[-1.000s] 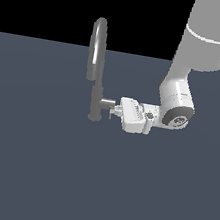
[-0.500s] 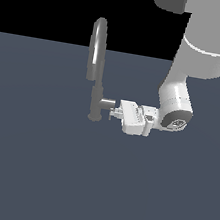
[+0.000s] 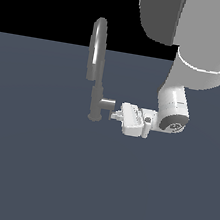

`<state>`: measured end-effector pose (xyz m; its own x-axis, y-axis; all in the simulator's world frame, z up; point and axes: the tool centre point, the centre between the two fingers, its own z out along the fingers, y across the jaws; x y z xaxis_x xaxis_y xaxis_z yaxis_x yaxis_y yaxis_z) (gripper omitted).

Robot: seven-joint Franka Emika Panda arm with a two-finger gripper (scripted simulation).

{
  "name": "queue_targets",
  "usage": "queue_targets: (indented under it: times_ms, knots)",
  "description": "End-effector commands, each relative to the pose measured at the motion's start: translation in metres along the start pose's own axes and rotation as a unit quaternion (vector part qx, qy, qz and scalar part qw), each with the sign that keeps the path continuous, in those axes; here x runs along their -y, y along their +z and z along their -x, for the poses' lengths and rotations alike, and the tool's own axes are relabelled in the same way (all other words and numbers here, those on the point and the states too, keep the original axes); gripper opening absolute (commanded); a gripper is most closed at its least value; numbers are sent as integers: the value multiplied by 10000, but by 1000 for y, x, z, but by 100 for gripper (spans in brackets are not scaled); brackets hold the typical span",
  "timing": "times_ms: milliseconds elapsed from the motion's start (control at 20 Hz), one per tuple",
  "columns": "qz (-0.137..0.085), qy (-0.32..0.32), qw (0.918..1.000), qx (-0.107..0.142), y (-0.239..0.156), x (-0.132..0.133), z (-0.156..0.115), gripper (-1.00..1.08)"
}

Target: Turn on the faucet by rotating a designated handle.

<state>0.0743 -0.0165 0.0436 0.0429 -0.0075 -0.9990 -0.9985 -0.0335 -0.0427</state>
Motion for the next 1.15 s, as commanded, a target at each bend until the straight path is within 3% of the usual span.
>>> queue_targets:
  times_ms: [0, 1100]
  knots:
    - [-6, -298, 9996, 15, 10, 22, 41, -100]
    - [68, 156, 9998, 45, 14, 24, -21, -100]
